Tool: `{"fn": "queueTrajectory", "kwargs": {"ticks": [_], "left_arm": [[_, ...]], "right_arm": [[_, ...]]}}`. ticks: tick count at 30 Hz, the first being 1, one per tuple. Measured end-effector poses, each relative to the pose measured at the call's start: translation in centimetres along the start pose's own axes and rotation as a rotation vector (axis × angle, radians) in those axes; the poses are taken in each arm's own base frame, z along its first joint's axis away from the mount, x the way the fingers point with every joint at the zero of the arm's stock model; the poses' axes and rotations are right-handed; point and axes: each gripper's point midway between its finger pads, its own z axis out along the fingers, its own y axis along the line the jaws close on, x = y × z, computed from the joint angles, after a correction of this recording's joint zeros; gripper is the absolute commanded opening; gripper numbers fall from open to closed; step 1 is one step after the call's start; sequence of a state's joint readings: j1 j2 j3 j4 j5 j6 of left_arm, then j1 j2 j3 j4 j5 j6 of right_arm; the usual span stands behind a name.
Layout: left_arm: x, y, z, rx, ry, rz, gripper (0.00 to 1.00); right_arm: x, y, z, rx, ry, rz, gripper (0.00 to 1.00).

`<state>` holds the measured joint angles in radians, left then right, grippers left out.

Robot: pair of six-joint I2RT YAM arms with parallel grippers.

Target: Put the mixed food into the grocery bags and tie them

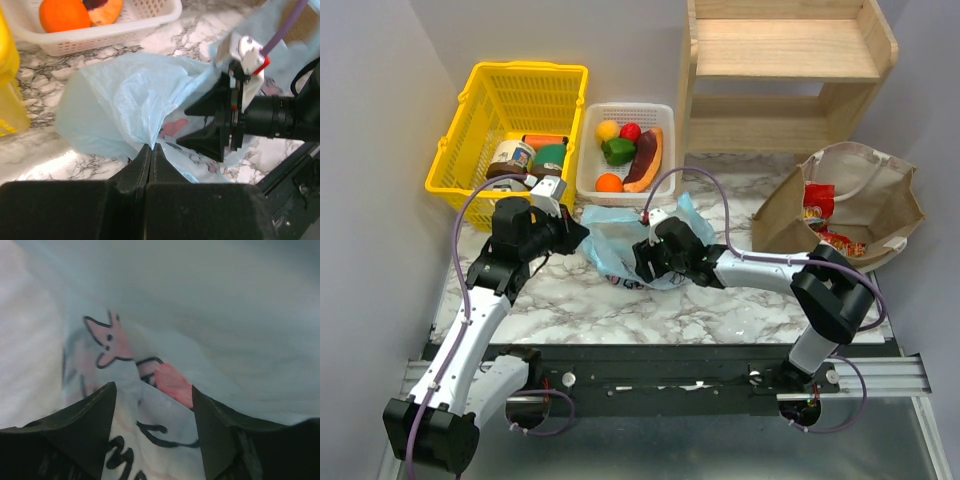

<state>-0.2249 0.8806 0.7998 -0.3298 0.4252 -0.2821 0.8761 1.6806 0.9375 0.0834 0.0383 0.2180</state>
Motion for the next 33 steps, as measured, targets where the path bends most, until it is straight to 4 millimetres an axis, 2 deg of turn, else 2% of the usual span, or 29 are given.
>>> {"fn": "queueTrajectory", "kwargs": {"ticks": [2, 5, 11, 16, 17, 19, 20, 22, 23, 25, 26, 28, 31, 33], "left_arm": [[-0.1, 0.4, 0.0, -0.024, -0.006, 0.000, 0.00], [-0.2, 1.1, 0.0, -0.064, -0.013, 0.000, 0.00], [0.3, 3.2, 0.0, -0.173, 0.013, -0.007, 0.00], [2.4, 3.9, 0.7, -0.196, 0.118, 0.004, 0.01], [3.2, 3.7, 1.0, -0.188, 0.154, 0.011, 0.10], [5.3, 3.0, 1.6, -0.169, 0.242, 0.038, 0.18], [6.6, 2.2, 1.9, -0.151, 0.292, 0.059, 0.36], [8.6, 0.8, 2.3, -0.108, 0.369, 0.101, 0.60], [9.2, 0.2, 2.4, -0.095, 0.392, 0.108, 0.76], [9.8, -0.3, 2.3, -0.085, 0.419, 0.128, 0.85], [9.5, -0.4, 2.2, -0.090, 0.419, 0.135, 0.92], [7.4, -0.8, 2.4, -0.098, 0.370, 0.145, 0.95], [2.3, -2.0, 2.8, -0.094, 0.231, 0.175, 0.96], [-2.2, -3.3, 2.9, -0.084, 0.107, 0.196, 0.96]], "right_arm": [[2.3, -0.5, -0.2, 0.015, 0.058, 0.018, 0.92], [4.8, -1.1, -0.8, 0.040, 0.130, 0.038, 0.95], [4.8, -2.1, -2.1, 0.101, 0.145, 0.044, 0.95], [4.6, -2.0, -3.6, 0.089, 0.148, 0.012, 0.96], [4.4, -1.9, -4.1, 0.080, 0.145, 0.003, 0.97], [4.0, -1.6, -5.3, 0.054, 0.133, -0.017, 0.97], [3.6, -1.4, -5.9, 0.043, 0.122, -0.024, 0.99], [2.6, -1.1, -7.3, 0.024, 0.088, -0.035, 0.99], [2.2, -1.0, -7.8, 0.020, 0.074, -0.036, 0.99], [1.5, -1.0, -8.6, 0.019, 0.051, -0.038, 0.99], [1.5, -1.0, -8.8, 0.021, 0.053, -0.038, 0.99], [2.0, -1.3, -8.9, 0.033, 0.070, -0.038, 0.99], [3.0, -1.6, -8.8, 0.047, 0.095, -0.031, 0.99], [3.7, -1.7, -8.8, 0.052, 0.107, -0.021, 0.99]]}}
